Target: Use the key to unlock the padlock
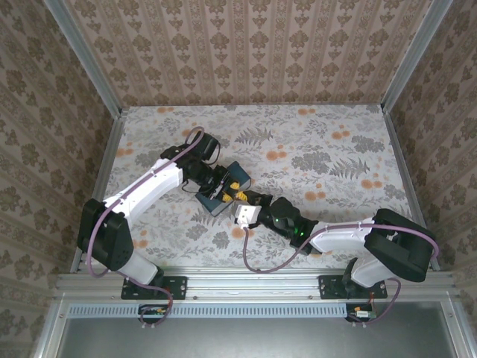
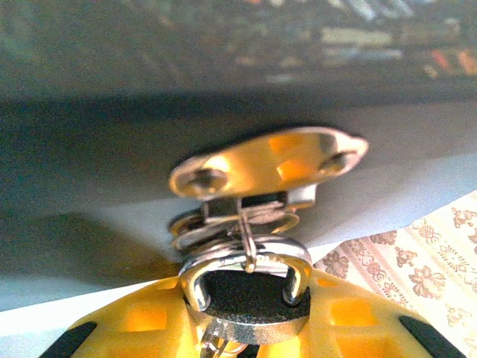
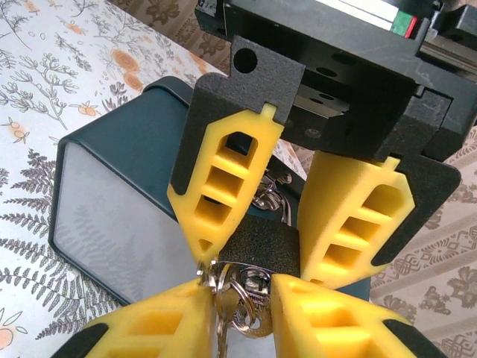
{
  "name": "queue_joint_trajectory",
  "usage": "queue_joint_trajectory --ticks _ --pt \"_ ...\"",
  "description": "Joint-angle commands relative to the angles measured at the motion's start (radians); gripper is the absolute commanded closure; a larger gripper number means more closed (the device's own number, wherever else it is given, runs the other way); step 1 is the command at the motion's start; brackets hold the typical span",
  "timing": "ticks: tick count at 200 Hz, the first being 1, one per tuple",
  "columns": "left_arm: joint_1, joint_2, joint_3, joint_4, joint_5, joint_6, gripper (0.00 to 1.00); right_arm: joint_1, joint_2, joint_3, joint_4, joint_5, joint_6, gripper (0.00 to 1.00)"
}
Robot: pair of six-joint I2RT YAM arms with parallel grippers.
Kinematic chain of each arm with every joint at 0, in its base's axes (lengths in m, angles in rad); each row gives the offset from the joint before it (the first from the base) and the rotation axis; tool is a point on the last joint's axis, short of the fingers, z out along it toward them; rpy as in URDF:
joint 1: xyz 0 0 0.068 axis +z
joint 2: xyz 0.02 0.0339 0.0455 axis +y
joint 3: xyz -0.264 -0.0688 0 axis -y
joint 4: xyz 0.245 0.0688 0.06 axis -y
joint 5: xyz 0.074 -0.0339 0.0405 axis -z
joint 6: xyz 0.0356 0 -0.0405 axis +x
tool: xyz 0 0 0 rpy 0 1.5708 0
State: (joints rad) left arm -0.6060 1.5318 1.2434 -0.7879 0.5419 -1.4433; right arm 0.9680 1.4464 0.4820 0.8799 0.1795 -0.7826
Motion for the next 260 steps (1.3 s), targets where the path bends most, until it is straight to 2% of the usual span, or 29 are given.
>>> queue_joint_trajectory --ticks 1,59,103,128,178,260 --pt "0.008 -0.046 0.002 0.021 0.023 -0.006 0.83 -0.015 -0.011 -0.01 -0.027 0.008 -0.003 0.73" --pt "0.008 -0.053 0.004 0.019 0.026 -0.009 0.83 -0.021 0.044 0.0 -0.005 0.012 -0.025 0.73" --pt "0.012 -0.057 -0.001 0.018 0.023 -0.009 0.83 -0.027 0.041 -0.005 -0.021 0.007 -0.035 0.69" --pt "0.012 -0.059 -0.001 0.021 0.029 -0.01 0.84 -0.034 0.044 -0.004 -0.02 0.006 -0.034 0.74" --pt "0.011 -0.063 -0.005 0.026 0.03 -0.013 0.84 -0.033 0.07 0.009 -0.005 -0.004 -0.044 0.75" --pt "0.011 -0.061 -0.009 0.028 0.031 -0.015 0.84 -0.029 0.016 0.015 0.01 0.002 -0.04 0.7"
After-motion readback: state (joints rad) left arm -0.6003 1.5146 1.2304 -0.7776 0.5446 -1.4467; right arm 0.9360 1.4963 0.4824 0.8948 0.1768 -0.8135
